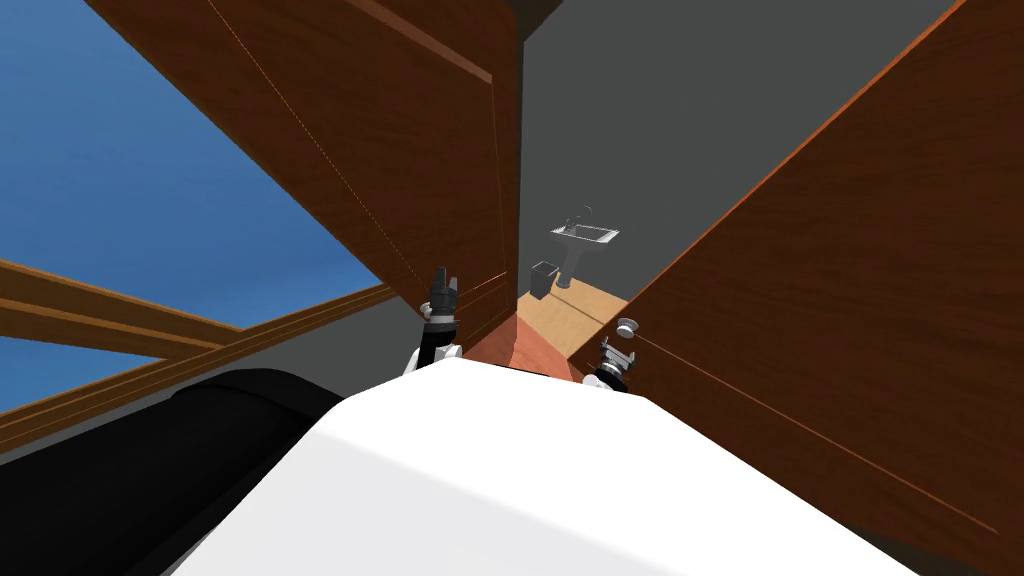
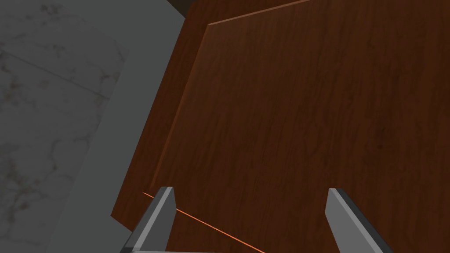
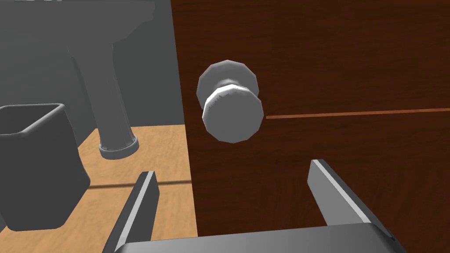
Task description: Pull the door open
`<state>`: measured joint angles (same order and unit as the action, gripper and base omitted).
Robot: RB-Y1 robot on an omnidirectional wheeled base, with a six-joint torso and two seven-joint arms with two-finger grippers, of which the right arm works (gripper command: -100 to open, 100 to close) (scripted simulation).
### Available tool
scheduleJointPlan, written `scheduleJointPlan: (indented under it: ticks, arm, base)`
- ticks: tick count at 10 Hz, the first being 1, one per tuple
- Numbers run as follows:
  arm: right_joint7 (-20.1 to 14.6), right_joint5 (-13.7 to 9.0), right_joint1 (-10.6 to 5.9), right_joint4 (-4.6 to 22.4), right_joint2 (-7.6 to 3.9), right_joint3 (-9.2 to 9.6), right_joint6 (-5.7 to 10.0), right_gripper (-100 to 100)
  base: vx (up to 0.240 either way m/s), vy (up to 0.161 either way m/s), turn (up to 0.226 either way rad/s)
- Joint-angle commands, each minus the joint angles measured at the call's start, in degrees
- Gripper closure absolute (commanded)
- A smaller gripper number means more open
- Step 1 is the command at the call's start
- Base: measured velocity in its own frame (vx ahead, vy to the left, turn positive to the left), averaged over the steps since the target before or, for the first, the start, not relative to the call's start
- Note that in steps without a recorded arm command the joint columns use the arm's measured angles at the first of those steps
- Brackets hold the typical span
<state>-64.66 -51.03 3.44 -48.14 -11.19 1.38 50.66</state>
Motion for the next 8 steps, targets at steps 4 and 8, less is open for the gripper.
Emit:
scheduleJointPlan:
  ticks: [4, 8]
  arm:
    - [-5.37, 0.14, 1.33, 2.39, -3.65, 0.7, 0.85, -100]
    - [-11.94, 0.19, 3.79, 4.22, -8.55, 1.49, 1.35, -100]
  base:
    - [0.106, -0.006, 0.008]
    - [0.153, -0.004, 0.009]
